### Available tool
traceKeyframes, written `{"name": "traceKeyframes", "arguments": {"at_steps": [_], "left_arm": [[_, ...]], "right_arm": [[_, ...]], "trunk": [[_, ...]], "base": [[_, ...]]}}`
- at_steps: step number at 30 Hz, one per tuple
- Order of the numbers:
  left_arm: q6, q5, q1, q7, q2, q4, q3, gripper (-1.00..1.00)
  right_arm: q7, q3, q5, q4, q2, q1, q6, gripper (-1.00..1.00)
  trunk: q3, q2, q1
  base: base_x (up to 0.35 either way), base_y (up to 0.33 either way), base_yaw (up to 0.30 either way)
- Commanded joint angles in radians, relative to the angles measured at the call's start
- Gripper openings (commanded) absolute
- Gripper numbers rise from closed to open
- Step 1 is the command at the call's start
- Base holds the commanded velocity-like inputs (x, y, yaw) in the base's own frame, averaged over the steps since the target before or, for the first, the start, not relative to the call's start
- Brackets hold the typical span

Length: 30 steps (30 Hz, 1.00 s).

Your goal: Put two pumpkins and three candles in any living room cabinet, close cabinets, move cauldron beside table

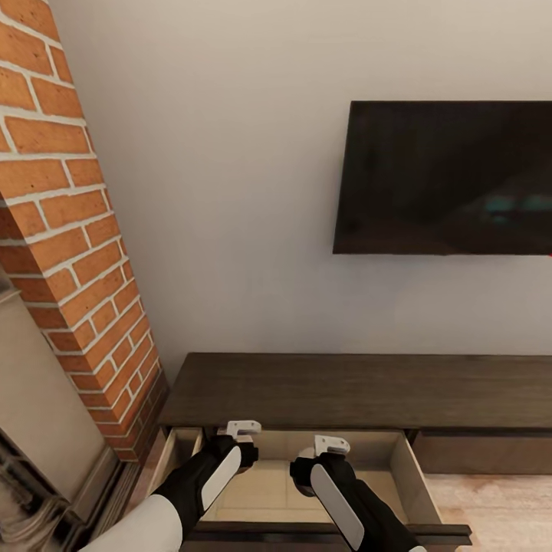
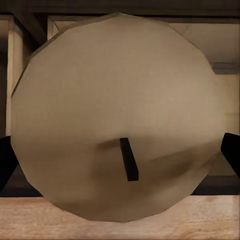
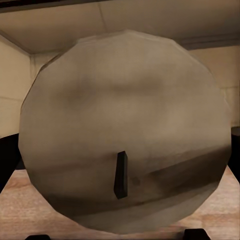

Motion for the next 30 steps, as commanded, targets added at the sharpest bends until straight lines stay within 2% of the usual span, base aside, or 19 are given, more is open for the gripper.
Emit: {"name": "traceKeyframes", "arguments": {"at_steps": [1,7,13,30], "left_arm": [[0.002,0.009,-0.001,0.011,0.001,-0.003,-0.005,-1.00],[0.002,0.013,-0.001,0.011,0.000,0.000,-0.005,-1.00],[-0.002,0.039,-0.001,0.013,0.007,0.006,-0.004,-1.00],[-0.005,0.048,0.000,0.014,0.002,0.008,-0.012,-1.00]], "right_arm": [[-0.009,0.003,-0.009,0.000,0.000,-0.001,-0.001,-1.00],[-0.009,0.003,-0.010,0.002,0.000,-0.001,-0.003,-1.00],[-0.008,0.002,-0.010,0.003,0.000,-0.001,-0.004,-1.00],[-0.006,0.004,-0.009,0.004,0.000,-0.001,-0.013,-1.00]], "trunk": [[-0.004,-0.008,0.004],[-0.023,-0.050,0.027],[-0.042,-0.092,0.050],[-0.095,-0.211,0.115]], "base": [[0.000,0.000,0.000],[0.000,0.000,0.000],[0.000,0.000,0.000],[0.000,0.000,0.000]]}}
